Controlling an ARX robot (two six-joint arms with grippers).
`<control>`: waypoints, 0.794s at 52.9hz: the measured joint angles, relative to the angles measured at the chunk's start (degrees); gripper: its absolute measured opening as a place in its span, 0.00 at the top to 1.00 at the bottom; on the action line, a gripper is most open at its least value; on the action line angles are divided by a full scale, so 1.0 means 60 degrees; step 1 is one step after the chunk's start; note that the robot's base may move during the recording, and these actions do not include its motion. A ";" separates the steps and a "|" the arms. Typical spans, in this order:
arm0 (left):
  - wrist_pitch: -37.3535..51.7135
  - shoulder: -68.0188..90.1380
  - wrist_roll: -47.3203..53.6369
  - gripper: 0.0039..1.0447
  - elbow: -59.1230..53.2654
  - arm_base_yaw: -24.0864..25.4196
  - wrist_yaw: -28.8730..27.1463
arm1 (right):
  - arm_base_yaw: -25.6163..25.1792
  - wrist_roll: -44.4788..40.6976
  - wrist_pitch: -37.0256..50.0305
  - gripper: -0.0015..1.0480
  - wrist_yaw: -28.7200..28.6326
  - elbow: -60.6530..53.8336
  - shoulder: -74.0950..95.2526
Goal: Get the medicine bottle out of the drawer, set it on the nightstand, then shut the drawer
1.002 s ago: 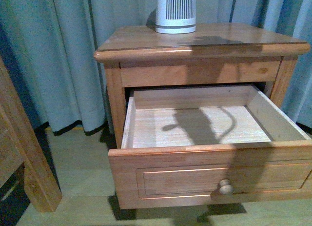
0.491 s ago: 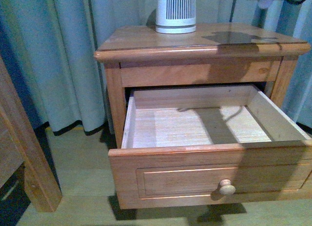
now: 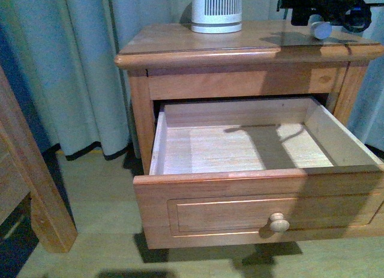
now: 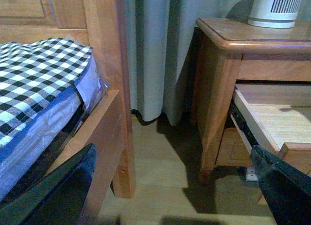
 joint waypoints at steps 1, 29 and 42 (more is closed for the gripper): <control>0.0000 0.0000 0.0000 0.06 0.0000 0.0000 0.0000 | 0.0000 -0.0033 0.0102 0.29 -0.0066 -0.0062 -0.0029; 0.0000 0.0000 0.0000 0.06 0.0000 0.0000 0.0000 | 0.0379 -0.0554 0.4805 0.07 -0.0342 -0.8714 -0.7672; 0.0000 0.0000 0.0000 0.06 0.0000 0.0000 0.0000 | 0.0714 -0.0095 0.5264 0.07 -0.0444 -1.4750 -1.1712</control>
